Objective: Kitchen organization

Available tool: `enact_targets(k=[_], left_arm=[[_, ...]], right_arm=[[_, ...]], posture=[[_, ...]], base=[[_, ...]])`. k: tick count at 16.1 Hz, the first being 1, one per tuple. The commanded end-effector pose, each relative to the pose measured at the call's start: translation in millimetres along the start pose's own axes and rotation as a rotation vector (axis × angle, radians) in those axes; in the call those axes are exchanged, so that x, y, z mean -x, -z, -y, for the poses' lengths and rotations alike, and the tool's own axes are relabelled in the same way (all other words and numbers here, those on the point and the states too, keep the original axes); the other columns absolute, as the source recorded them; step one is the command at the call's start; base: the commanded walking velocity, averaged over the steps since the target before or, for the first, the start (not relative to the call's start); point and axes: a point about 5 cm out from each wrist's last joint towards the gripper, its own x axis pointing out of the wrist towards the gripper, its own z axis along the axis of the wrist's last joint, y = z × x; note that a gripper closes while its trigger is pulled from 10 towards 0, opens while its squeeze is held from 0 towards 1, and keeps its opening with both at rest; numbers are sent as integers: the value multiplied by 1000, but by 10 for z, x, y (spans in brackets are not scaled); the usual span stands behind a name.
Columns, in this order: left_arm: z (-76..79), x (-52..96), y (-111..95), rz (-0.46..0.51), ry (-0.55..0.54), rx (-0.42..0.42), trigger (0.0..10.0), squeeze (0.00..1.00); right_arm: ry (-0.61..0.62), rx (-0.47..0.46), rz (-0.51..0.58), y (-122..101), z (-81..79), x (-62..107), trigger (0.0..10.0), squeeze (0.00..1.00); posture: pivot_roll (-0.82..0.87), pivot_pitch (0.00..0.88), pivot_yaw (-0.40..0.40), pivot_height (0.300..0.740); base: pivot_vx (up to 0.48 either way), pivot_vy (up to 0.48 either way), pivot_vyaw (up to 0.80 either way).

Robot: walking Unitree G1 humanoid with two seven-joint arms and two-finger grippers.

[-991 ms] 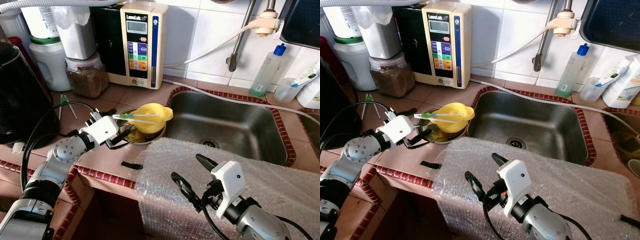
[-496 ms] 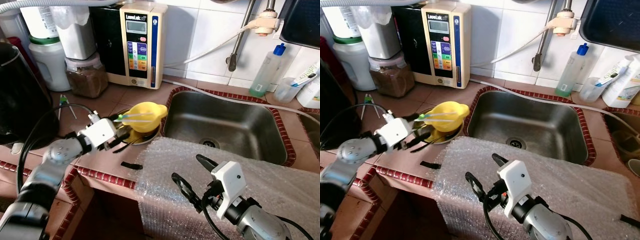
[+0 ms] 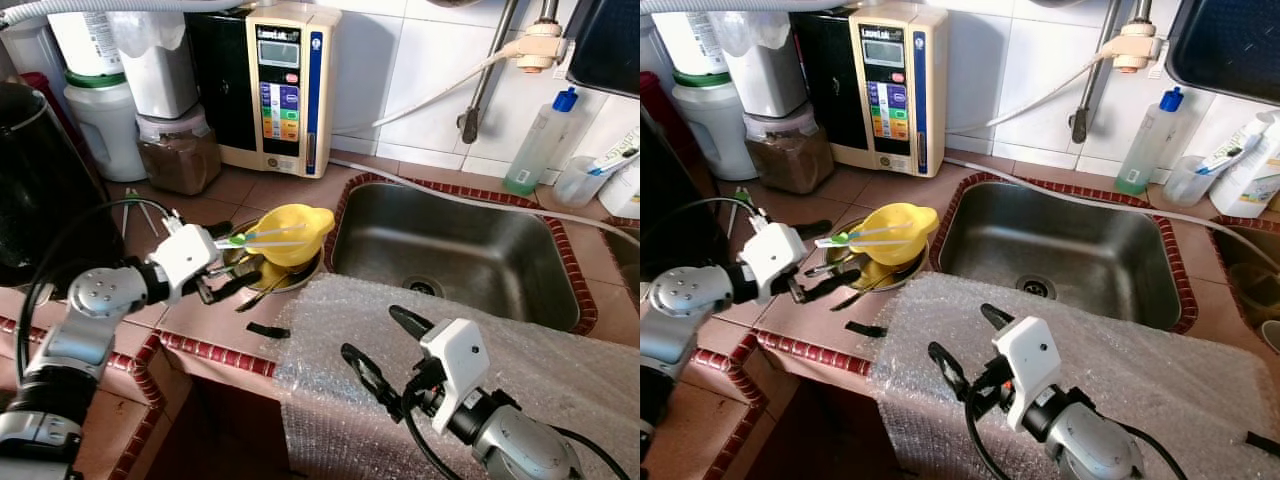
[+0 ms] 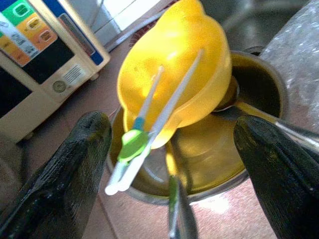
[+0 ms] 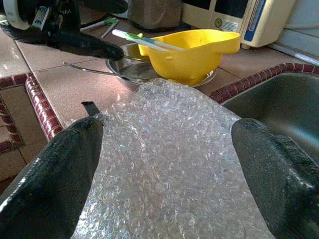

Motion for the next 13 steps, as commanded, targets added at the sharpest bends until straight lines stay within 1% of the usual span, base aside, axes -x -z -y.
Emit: enact_targets(k=[1,2,3,4,7,10,11,12,13], left_arm=[[-87,-23,-103,20,-30,-14,10000,1000],[-83,-44,-101,18,-39,9,10000,1000],[-74,-69,-92,3,-45,8,10000,1000],[-36,-151,-67,-16,-48,26,10000,1000],[25,-229,-37,-36,-14,13,10000,1000],[38,-276,3,-71,4,12,10000,1000],[32,-288,9,-77,-1,14,10000,906],[17,-294,11,-79,-8,22,2627,0],[-20,-308,0,-59,-30,78,196,0]], right_arm=[[9,0,-4,15,17,6,10000,0],[8,-1,-4,17,9,2,10000,0],[6,-2,-3,16,2,-1,10000,0],[5,-3,-1,12,-2,-7,10000,0],[9,-2,0,10,-3,-10,10000,0],[16,-3,2,12,-3,-10,10000,0],[18,-3,3,13,-5,-11,10000,0],[20,-3,3,14,-6,-10,10000,0],[21,-3,3,16,-4,-6,10000,0]], posture=[[85,0,-18,740],[85,0,-17,740],[83,0,-15,740],[80,0,-11,740],[71,0,-4,740],[66,0,3,740],[64,0,5,740],[63,0,6,740],[62,0,6,740]], base=[[0,0,0],[0,0,0],[0,0,0],[0,0,0],[0,0,0],[0,0,0],[0,0,0],[0,0,0],[0,0,0]])
